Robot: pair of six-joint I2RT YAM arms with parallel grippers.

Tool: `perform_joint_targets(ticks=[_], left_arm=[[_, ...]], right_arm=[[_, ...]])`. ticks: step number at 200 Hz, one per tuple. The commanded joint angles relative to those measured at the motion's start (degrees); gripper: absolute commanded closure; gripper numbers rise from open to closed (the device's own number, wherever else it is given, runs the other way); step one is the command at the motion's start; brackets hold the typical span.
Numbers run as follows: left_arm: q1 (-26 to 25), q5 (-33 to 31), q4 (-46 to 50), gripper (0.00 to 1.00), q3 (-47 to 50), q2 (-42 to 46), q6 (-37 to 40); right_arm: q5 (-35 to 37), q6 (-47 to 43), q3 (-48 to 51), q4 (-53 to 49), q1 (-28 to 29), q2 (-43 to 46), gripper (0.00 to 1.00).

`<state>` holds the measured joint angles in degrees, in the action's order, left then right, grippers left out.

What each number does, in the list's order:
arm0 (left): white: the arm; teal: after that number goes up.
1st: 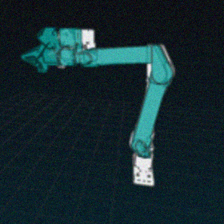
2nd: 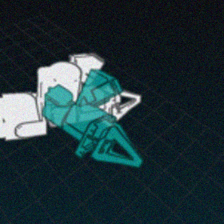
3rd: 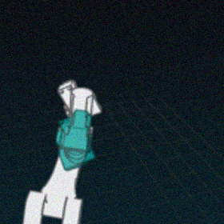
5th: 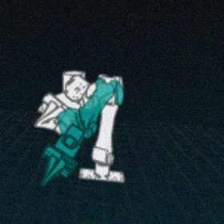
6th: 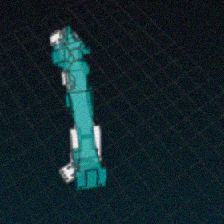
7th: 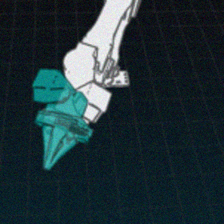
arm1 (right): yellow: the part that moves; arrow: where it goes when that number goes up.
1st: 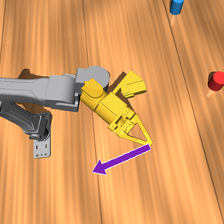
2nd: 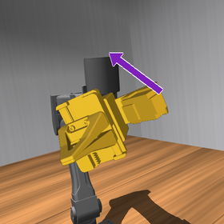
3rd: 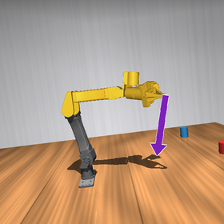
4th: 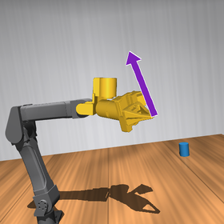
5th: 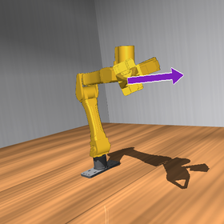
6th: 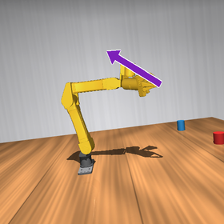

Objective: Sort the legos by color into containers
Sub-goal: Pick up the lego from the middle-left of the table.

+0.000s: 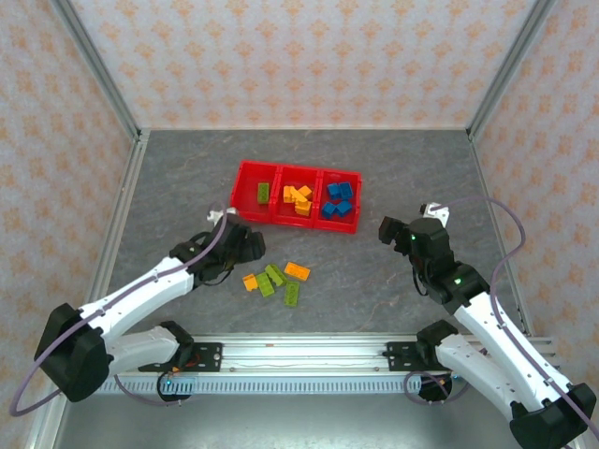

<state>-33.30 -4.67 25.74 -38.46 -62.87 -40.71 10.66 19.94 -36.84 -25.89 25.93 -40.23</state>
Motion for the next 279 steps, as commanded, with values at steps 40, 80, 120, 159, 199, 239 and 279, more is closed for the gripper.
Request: perform_joint_targets(ticks=[40, 80, 120, 159, 199, 239, 279], left_arm=[[-1.7, 5.3, -0.1, 0.31, 9.4, 4.0, -8.3], [-5.0, 5.2, 0.1, 0.34, 12.4, 3.2, -12.4], [-6.0, 5.6, -3.1, 0.41, 15.6, 2.7, -16.1], [-6.6, 5.0, -4.5, 0.4, 15.2, 0.4, -16.6], [-6.7, 2.0, -6.2, 0.39, 13.4, -5.6, -15.6], [-6.6, -1.0, -6.8, 0.46, 9.4, -12.2, -13.7], [-5.9, -2.4, -5.8, 0.63, 8.4, -13.1, -12.9]], right_arm=[[0.4, 0.5, 0.2, 0.1, 0.1, 0.4, 0.0], [0.3, 0.5, 0.2, 0.1, 0.1, 0.3, 0.0], [0.4, 0.5, 0.2, 0.1, 0.1, 0.3, 0.0], [0.3, 0.4, 0.2, 0.1, 0.1, 0.2, 0.0], [0.2, 0.5, 0.2, 0.1, 0.1, 0.2, 0.0], [0.2, 0.5, 0.2, 0.1, 0.1, 0.2, 0.0], [0.1, 0.4, 0.2, 0.2, 0.1, 0.2, 0.0]])
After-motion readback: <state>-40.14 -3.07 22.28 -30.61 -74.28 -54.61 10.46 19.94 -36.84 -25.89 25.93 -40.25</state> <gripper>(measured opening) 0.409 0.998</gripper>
